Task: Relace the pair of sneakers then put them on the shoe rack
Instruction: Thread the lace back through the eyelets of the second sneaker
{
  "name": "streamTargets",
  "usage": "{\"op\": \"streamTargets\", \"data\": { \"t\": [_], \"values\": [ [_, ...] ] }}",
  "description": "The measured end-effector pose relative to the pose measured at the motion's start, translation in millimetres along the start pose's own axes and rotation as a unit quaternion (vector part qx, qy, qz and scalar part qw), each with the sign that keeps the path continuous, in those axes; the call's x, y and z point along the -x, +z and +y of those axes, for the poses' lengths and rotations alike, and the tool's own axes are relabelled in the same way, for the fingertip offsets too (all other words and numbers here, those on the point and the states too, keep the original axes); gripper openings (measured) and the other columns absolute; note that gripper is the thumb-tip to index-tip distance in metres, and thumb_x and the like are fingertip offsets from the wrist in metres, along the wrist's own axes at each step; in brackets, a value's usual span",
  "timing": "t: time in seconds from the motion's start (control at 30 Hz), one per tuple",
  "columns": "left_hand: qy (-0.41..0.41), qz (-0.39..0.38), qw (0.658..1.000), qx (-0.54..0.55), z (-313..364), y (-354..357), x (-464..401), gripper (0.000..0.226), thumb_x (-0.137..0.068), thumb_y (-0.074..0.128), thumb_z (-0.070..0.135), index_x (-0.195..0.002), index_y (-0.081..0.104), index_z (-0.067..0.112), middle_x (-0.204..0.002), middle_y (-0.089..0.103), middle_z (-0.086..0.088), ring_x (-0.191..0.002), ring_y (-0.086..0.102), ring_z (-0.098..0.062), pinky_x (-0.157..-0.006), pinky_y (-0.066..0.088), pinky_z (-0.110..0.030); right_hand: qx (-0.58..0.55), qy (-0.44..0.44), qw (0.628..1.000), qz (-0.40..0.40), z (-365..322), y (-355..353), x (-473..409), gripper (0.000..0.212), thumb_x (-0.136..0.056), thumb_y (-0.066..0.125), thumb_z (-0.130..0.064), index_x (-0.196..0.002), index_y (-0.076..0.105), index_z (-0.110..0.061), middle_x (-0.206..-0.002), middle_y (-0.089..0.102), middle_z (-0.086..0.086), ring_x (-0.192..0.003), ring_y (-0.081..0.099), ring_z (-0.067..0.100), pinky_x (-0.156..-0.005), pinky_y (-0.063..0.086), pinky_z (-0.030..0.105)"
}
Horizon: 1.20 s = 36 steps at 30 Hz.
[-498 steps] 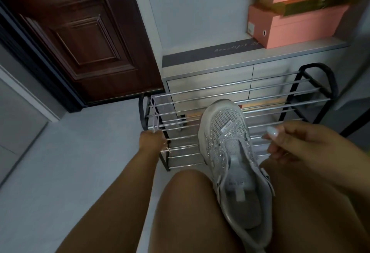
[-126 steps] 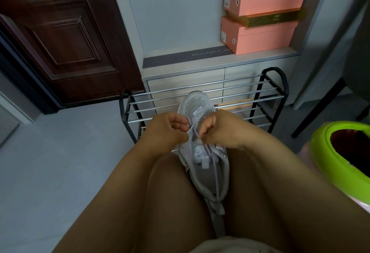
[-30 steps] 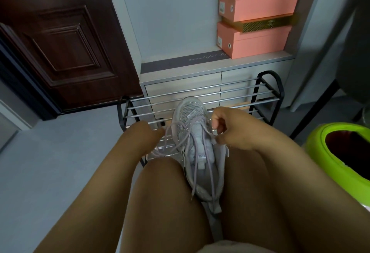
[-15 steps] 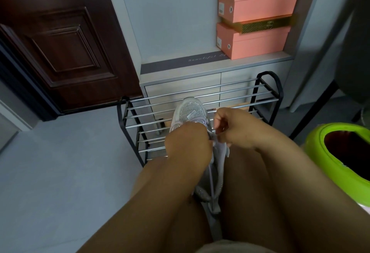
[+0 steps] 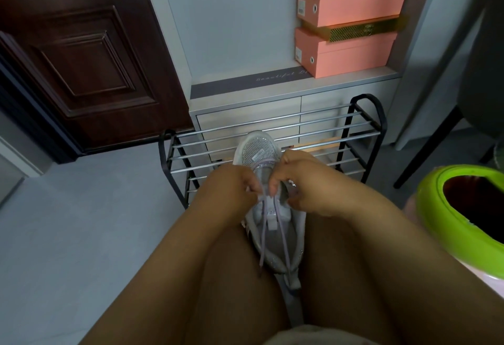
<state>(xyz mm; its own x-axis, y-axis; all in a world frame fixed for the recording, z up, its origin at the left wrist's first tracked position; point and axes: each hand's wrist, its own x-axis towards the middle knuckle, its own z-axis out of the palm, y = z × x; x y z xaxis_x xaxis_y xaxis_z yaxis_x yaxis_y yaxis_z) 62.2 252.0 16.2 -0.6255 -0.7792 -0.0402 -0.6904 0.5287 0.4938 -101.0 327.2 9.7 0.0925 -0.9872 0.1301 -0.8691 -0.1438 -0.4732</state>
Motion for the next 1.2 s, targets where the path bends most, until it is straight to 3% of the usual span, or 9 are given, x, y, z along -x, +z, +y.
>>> {"op": "streamTargets", "data": {
  "t": [0.1,0.3,0.5,0.67,0.77,0.9,1.0,1.1,1.2],
  "values": [
    [0.019,0.005,0.999,-0.042,-4,-2,4,0.005,-0.081,0.07,0.027,-0.08,0.073,0.022,-0.081,0.063,0.002,-0.082,0.059,-0.015,-0.072,0.048,-0.025,0.043,-0.014,0.999,-0.003,1,3,-2,0.038,-0.061,0.079,-0.009,-0.093,0.069,-0.026,-0.095,0.04,-0.006,-0.098,0.039,0.013,-0.077,0.028,0.019],
    [-0.019,-0.026,0.981,-0.192,3,31,14,0.059,-0.079,0.044,0.073,-0.099,0.07,0.024,-0.119,0.057,-0.009,-0.121,0.04,-0.028,-0.105,0.03,-0.044,-0.007,0.041,0.999,-0.016,-1,-2,3,0.038,-0.065,0.078,-0.01,-0.096,0.067,-0.027,-0.093,0.04,-0.01,-0.093,0.041,0.01,-0.073,0.034,0.01],
    [-0.085,0.047,0.975,-0.198,23,40,28,0.062,-0.082,0.049,0.064,-0.125,0.057,0.02,-0.139,0.038,-0.008,-0.129,0.026,-0.032,-0.106,0.026,-0.046,-0.094,0.081,0.989,-0.085,-5,-14,9,0.047,-0.069,0.07,-0.001,-0.106,0.064,-0.03,-0.102,0.045,-0.002,-0.097,0.049,0.013,-0.087,0.045,0.029],
    [-0.091,0.024,0.973,-0.209,34,41,29,0.061,-0.082,0.05,0.059,-0.131,0.051,0.023,-0.14,0.036,-0.01,-0.129,0.028,-0.033,-0.104,0.027,-0.047,-0.108,0.091,0.986,-0.086,-4,-13,9,0.046,-0.072,0.066,-0.002,-0.11,0.064,-0.029,-0.095,0.041,-0.011,-0.095,0.048,0.009,-0.086,0.044,0.024],
    [-0.078,0.031,0.974,-0.209,37,41,29,0.055,-0.086,0.045,0.054,-0.131,0.051,0.022,-0.138,0.037,-0.011,-0.127,0.03,-0.033,-0.103,0.027,-0.045,-0.115,0.087,0.986,-0.08,-2,-13,8,0.044,-0.075,0.066,-0.003,-0.111,0.065,-0.029,-0.093,0.04,-0.012,-0.088,0.047,0.003,-0.076,0.039,0.009],
    [-0.079,-0.015,0.978,-0.192,35,36,28,0.045,-0.087,0.049,0.047,-0.12,0.059,0.017,-0.136,0.035,-0.01,-0.128,0.027,-0.032,-0.104,0.027,-0.046,-0.12,0.071,0.988,-0.067,-1,-12,8,0.04,-0.076,0.068,-0.005,-0.112,0.066,-0.022,-0.089,0.043,-0.014,-0.082,0.045,-0.002,-0.069,0.035,0.002],
    [-0.07,-0.03,0.991,-0.112,25,30,27,0.024,-0.087,0.051,0.043,-0.081,0.065,0.024,-0.123,0.047,-0.011,-0.124,0.032,-0.03,-0.103,0.029,-0.038,-0.1,0.055,0.992,-0.05,0,-10,7,0.039,-0.075,0.072,-0.008,-0.111,0.066,-0.02,-0.087,0.044,-0.013,-0.081,0.047,0.0,-0.069,0.037,0.006],
    [-0.081,-0.016,0.997,0.002,19,21,30,0.03,-0.083,0.054,0.037,-0.053,0.052,0.033,-0.106,0.058,-0.009,-0.117,0.042,-0.028,-0.093,0.022,-0.026,-0.089,0.024,0.996,0.007,4,-3,8,0.049,-0.068,0.077,-0.008,-0.11,0.061,-0.028,-0.089,0.048,-0.003,-0.081,0.051,0.013,-0.071,0.043,0.022],
    [-0.087,0.007,0.987,0.133,30,5,36,0.036,-0.085,0.06,0.021,-0.051,0.059,0.031,-0.09,0.064,-0.007,-0.102,0.057,-0.029,-0.095,0.039,-0.035,-0.087,-0.064,0.993,0.049,3,5,5,0.044,-0.067,0.072,-0.007,-0.108,0.069,-0.023,-0.081,0.049,-0.012,-0.076,0.048,0.001,-0.067,0.041,0.016]
  ]
}}
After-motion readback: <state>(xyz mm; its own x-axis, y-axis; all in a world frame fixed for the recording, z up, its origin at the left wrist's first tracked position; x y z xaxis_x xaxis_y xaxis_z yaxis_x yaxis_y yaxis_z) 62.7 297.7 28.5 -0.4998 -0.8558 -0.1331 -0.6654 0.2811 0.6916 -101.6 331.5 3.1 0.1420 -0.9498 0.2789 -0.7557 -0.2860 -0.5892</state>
